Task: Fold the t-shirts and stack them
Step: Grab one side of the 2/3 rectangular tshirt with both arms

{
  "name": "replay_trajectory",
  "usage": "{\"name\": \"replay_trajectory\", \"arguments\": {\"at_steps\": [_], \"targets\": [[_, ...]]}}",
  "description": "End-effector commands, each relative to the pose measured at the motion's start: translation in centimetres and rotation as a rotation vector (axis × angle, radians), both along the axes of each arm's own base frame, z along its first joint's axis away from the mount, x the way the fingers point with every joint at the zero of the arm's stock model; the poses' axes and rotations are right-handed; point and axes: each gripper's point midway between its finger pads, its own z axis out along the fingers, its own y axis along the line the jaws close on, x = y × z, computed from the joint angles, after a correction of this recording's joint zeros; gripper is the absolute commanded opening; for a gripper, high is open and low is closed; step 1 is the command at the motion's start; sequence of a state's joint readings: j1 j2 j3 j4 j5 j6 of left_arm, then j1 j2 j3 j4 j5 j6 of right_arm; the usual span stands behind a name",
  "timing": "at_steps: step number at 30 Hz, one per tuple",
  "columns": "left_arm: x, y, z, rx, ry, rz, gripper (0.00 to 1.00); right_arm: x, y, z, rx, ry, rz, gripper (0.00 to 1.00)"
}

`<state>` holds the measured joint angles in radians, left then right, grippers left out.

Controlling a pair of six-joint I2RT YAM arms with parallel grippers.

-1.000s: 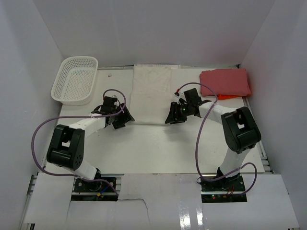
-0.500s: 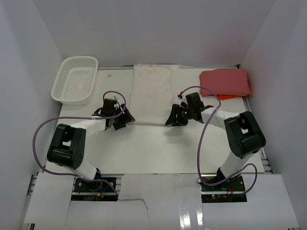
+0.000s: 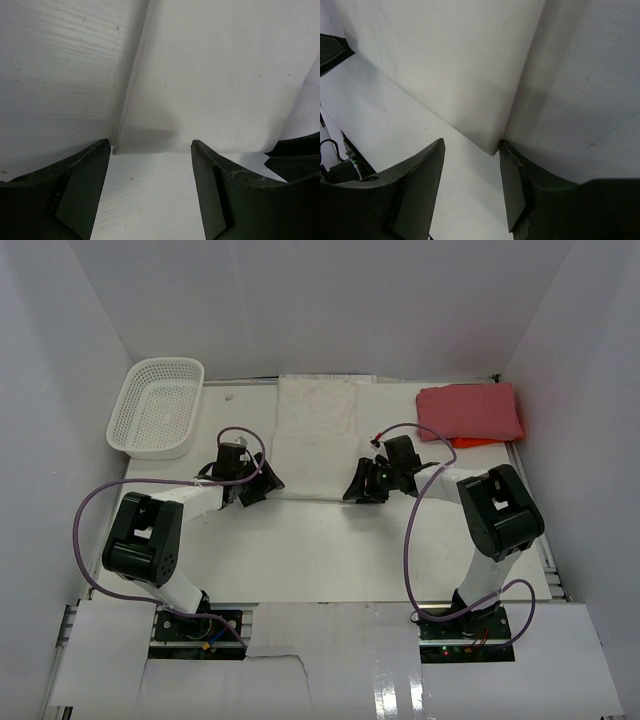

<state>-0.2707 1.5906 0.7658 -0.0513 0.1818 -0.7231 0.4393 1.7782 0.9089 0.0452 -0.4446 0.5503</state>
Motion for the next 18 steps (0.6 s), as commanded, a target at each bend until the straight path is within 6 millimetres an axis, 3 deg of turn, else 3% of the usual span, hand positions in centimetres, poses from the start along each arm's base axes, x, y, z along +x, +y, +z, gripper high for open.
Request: {"name": "replay_trajectory", "arguments": {"at_steps": [1,5,6,7,10,18], "targets": [[-0.1,0.3,-0.9,0.022,0.027,0.002,0.77,1.5,0.3,-0.3,-0.015,-0.035,-0.026,0.54],[-0.2,0.4,-1.2,0.03,0.027,0.001,0.76,1.9,0.2,-0.4,-0.029,-0.047,-0.024,0.48],[-0.2,0.5,-1.2,0.033,0.026,0.004,0.75,2.0,0.2,-0.4,-0.033,-0.047,-0.025,0.42],[-0.2,0.5,-1.3,0.035,0.029,0.005,0.75,2.0,0.1,-0.4,-0.034,-0.047,-0.025,0.26],[-0.5,0.6,-1.7,0.041,0.04,0.007,0.73,2.0,0.2,-0.4,-0.029,-0.05,-0.025,0.08],[-1.3,0.9,-3.0,0.044,0.071,0.011,0.7,2.0,0.4,-0.1,-0.016,-0.053,-0.014,0.08]]}}
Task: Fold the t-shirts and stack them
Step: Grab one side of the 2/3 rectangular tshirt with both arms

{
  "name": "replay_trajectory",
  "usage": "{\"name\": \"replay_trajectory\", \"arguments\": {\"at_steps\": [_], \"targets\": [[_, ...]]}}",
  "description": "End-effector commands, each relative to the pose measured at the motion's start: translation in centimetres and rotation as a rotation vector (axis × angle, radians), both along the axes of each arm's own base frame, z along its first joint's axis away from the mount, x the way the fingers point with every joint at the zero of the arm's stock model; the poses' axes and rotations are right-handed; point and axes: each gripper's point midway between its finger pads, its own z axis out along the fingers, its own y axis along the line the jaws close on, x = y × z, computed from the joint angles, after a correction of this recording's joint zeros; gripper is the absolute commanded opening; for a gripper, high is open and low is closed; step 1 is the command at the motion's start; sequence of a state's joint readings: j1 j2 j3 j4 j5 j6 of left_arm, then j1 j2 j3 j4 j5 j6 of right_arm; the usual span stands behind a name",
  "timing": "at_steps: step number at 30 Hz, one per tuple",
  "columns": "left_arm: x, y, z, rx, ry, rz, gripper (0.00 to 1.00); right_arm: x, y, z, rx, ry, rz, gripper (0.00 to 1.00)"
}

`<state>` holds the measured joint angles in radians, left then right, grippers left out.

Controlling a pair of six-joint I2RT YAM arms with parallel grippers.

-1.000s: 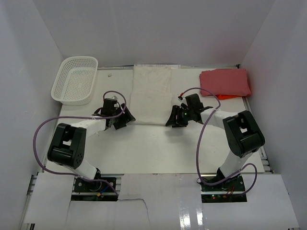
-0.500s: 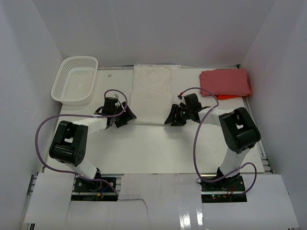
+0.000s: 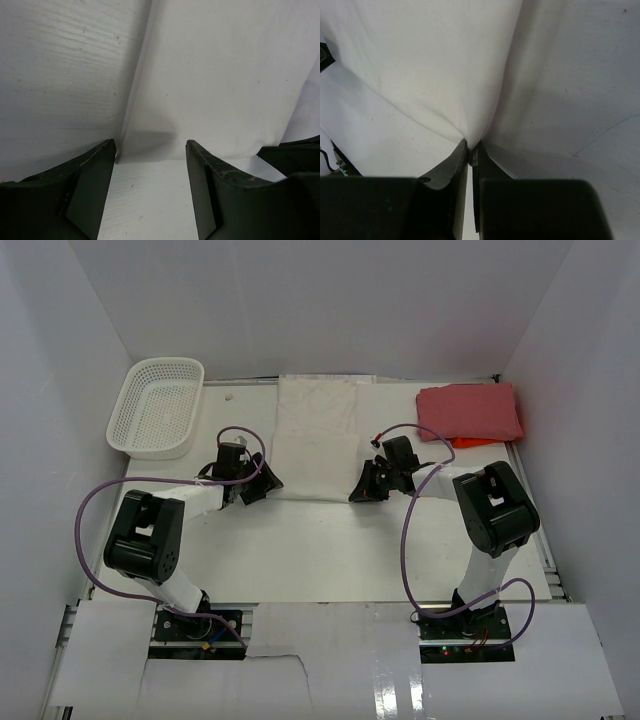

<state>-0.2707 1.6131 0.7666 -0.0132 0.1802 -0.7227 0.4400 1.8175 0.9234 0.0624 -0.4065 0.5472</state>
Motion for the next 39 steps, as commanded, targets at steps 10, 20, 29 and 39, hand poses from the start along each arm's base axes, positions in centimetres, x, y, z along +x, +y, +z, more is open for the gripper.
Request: {"name": "replay_trajectory", "arguments": {"at_steps": [10,20,29,39], "targets": [[-2.7,0.8,-3.4,0.03,0.108,-0.008,0.21,1.3,0.6,1.2,0.01,-0.051,0.011,0.08],[-3.7,-0.7,-3.9,-0.044,0.126,-0.092,0.0,0.1,-0.3,1.1,-0.04,-0.025,0.037,0.08],[-10.9,-1.7,-4.2,-0.078,0.234,-0.192,0.0,-7.2,-2.8,0.0,-0.09,0.053,0.108,0.08],[-20.5,-2.7,-3.1,-0.116,0.306,-0.243,0.0,-17.2,-5.5,0.7,-0.13,0.117,0.151,0.08]]}}
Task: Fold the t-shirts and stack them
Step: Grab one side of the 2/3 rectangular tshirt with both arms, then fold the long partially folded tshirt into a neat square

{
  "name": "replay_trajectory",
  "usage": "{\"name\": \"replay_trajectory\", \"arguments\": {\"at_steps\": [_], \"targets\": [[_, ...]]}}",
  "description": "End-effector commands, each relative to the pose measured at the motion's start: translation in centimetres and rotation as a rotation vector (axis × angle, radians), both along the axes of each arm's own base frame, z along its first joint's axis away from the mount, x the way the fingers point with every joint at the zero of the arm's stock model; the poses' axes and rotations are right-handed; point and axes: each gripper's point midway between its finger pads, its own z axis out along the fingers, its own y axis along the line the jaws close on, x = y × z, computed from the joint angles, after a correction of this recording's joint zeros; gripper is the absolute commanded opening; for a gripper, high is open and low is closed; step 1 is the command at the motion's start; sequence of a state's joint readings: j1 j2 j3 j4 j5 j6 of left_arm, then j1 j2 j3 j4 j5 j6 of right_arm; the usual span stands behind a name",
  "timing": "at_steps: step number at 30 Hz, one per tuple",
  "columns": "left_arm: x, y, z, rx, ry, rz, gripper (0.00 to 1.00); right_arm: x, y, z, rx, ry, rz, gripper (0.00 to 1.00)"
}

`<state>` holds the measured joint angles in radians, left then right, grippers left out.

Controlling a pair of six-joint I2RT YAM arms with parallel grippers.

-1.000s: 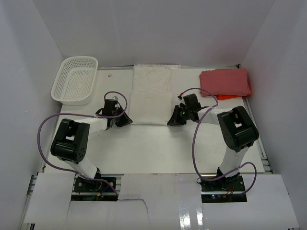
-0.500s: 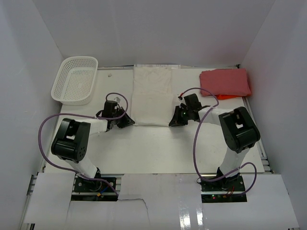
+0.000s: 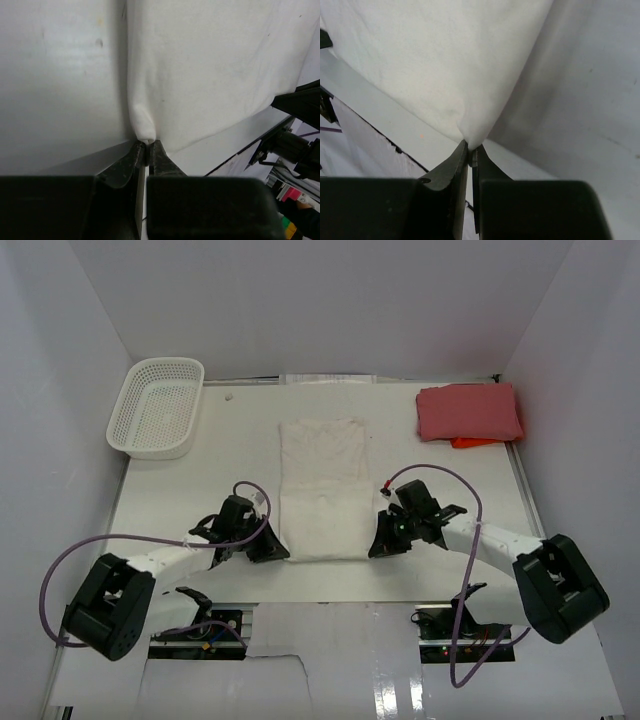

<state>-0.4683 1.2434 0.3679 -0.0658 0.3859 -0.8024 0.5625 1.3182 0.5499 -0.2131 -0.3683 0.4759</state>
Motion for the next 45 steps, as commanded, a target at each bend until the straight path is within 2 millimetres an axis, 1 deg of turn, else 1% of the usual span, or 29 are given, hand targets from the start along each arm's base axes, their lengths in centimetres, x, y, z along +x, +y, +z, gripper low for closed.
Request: {"name": "replay_trajectory", "arguments": {"at_steps": [1,2,4,5,6,9,10,13,15,16,19,20,22,23,24,26,27,29,30,31,33,34,38,39,40,41,42,43,45], "targets": [[-4.5,1.6,-1.2,0.061,0.143,0.017,0.0,-2.7,-1.0,0.2,-0.015,0.048,-0.001,0.08],[-4.4,1.5,-0.4,0.044,0.119,0.018,0.0,-3.2,-0.8,0.9,0.005,0.031,0.013,0.08],[-4.9,1.4,0.3,0.035,0.128,0.022,0.0,-4.1,-1.0,1.3,0.001,0.046,0.022,0.08],[-4.9,1.2,1.1,0.016,0.114,0.025,0.0,-4.4,-0.8,2.0,0.023,0.031,0.033,0.08],[-4.8,0.9,1.8,0.004,0.103,0.017,0.0,-4.6,-0.8,2.4,0.03,0.029,0.035,0.08],[-5.0,0.7,3.1,-0.005,0.102,0.005,0.0,-5.3,-0.7,3.7,0.056,0.024,0.052,0.08],[-4.8,0.5,4.0,-0.011,0.096,0.003,0.0,-5.5,-0.7,4.1,0.059,0.026,0.059,0.08],[-4.5,-0.1,6.1,-0.042,0.075,-0.006,0.0,-5.9,-0.4,5.3,0.082,0.017,0.082,0.08],[-4.7,-0.2,6.8,-0.047,0.074,-0.012,0.0,-5.9,-0.5,5.7,0.074,0.009,0.088,0.08],[-4.4,-0.3,7.6,-0.055,0.06,-0.011,0.0,-5.7,-0.4,6.6,0.083,-0.008,0.089,0.08],[-4.0,-0.2,8.8,-0.048,0.036,0.001,0.0,-5.2,-0.3,8.0,0.084,-0.043,0.093,0.08],[-3.4,-0.3,10.1,-0.05,0.008,0.004,0.0,-4.9,-0.3,9.0,0.082,-0.059,0.093,0.08],[-2.9,-0.1,10.9,-0.028,-0.006,0.019,0.0,-4.4,-0.3,9.8,0.074,-0.081,0.097,0.08],[-2.4,-0.2,12.0,-0.034,-0.033,0.022,0.0,-4.2,-0.3,10.2,0.071,-0.09,0.095,0.08],[-2.3,-0.2,12.4,-0.033,-0.037,0.025,0.0,-3.8,-0.1,11.1,0.077,-0.112,0.095,0.08],[-1.9,-0.2,12.8,-0.025,-0.046,0.036,0.0,-3.2,0.0,11.9,0.077,-0.141,0.089,0.08],[-1.6,-0.3,13.5,-0.029,-0.059,0.039,0.0,-2.7,0.2,12.8,0.085,-0.168,0.086,0.08],[-0.9,-0.1,14.0,-0.014,-0.079,0.06,0.0,-2.1,0.3,13.4,0.077,-0.19,0.084,0.08],[-0.3,-0.2,15.0,-0.018,-0.105,0.067,0.0,-1.7,0.5,14.0,0.083,-0.205,0.082,0.08],[0.0,-0.2,15.5,-0.016,-0.12,0.07,0.0,-1.4,0.6,14.0,0.076,-0.207,0.08,0.08],[1.0,-0.2,15.9,0.004,-0.137,0.085,0.0,-0.7,0.7,14.2,0.061,-0.225,0.079,0.08],[1.5,-0.4,16.7,0.002,-0.155,0.085,0.0,-0.2,0.9,14.4,0.058,-0.231,0.078,0.08],[3.2,-0.5,17.1,0.034,-0.179,0.106,0.0,1.6,1.2,14.7,0.033,-0.259,0.075,0.08],[3.9,-0.5,16.7,0.046,-0.182,0.121,0.0,1.9,1.2,14.8,0.03,-0.263,0.072,0.08],[4.1,-0.4,16.2,0.05,-0.175,0.126,0.0,2.6,1.1,14.5,0.016,-0.26,0.069,0.08],[4.7,-0.1,16.1,0.043,-0.173,0.14,0.0,3.1,1.2,14.9,0.021,-0.27,0.067,0.08],[5.2,-0.5,16.3,0.02,-0.184,0.138,0.0,3.6,1.3,14.7,0.02,-0.265,0.067,0.08],[5.7,-0.5,16.2,0.02,-0.181,0.145,0.0,4.1,1.2,14.8,0.023,-0.274,0.057,0.08],[6.8,-0.4,16.7,0.015,-0.2,0.16,0.0,5.1,1.2,15.2,0.035,-0.286,0.049,0.08]]}}
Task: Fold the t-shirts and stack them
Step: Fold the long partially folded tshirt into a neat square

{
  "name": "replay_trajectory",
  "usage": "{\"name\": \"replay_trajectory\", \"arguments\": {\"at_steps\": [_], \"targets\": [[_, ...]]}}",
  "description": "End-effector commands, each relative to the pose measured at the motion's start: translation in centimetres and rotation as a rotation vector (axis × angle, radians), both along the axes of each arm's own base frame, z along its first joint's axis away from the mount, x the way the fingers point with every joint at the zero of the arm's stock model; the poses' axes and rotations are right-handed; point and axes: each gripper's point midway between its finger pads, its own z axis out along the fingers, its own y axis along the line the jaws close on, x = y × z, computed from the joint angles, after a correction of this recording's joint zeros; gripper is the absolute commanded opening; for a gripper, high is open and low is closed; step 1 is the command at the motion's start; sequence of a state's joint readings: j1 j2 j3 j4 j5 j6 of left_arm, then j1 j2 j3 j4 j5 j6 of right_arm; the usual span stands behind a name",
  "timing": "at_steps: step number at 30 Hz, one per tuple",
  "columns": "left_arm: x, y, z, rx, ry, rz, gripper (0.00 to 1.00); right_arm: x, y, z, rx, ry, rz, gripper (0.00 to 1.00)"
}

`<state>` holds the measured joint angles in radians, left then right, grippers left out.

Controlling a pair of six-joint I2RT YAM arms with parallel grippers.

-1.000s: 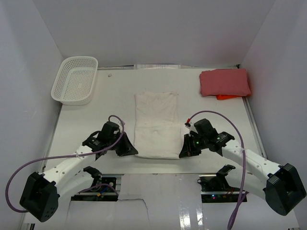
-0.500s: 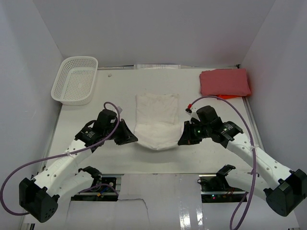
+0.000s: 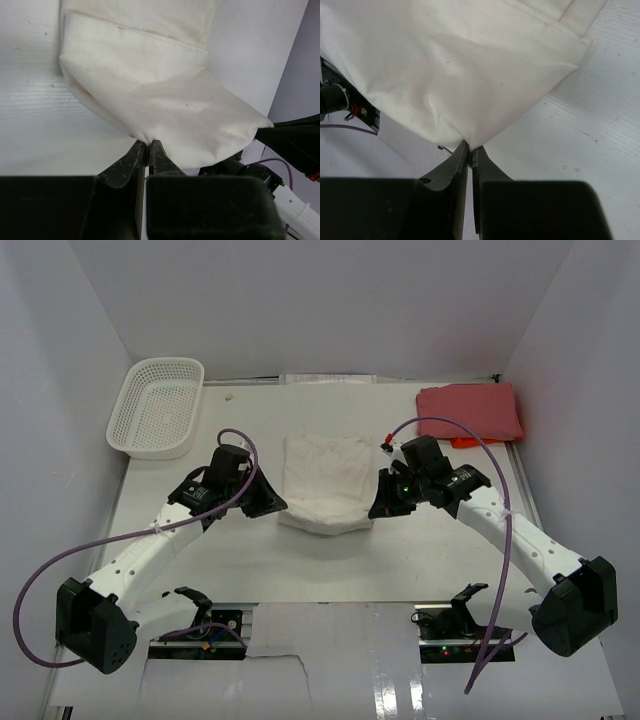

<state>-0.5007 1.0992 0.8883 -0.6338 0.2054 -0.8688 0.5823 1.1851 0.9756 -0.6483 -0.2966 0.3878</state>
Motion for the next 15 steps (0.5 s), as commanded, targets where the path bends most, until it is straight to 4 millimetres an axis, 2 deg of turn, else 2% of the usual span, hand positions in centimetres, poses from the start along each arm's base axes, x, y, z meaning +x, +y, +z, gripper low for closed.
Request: {"name": "replay_trajectory", "arguments": {"at_steps": [1,2,5,6,10,15], "targets": [[2.9,-0.1,2.1,-0.018,-0.092,0.029,0.0,2.9,0.3,2.1,0.033,-0.093,0.0,0.08],[3.7,0.0,3.1,-0.017,-0.12,0.037,0.0,3.3,0.4,2.6,0.039,-0.104,-0.001,0.08],[5.3,0.8,3.9,-0.008,-0.137,0.067,0.0,4.4,0.4,2.7,0.04,-0.105,-0.003,0.08],[5.8,0.9,4.8,-0.014,-0.156,0.068,0.0,4.8,0.6,3.2,0.046,-0.113,-0.003,0.08],[7.4,1.5,5.6,-0.022,-0.171,0.086,0.0,5.8,0.8,3.9,0.056,-0.127,-0.003,0.08],[8.9,1.1,5.9,-0.041,-0.176,0.082,0.0,6.6,0.9,4.2,0.061,-0.13,0.002,0.08]]}}
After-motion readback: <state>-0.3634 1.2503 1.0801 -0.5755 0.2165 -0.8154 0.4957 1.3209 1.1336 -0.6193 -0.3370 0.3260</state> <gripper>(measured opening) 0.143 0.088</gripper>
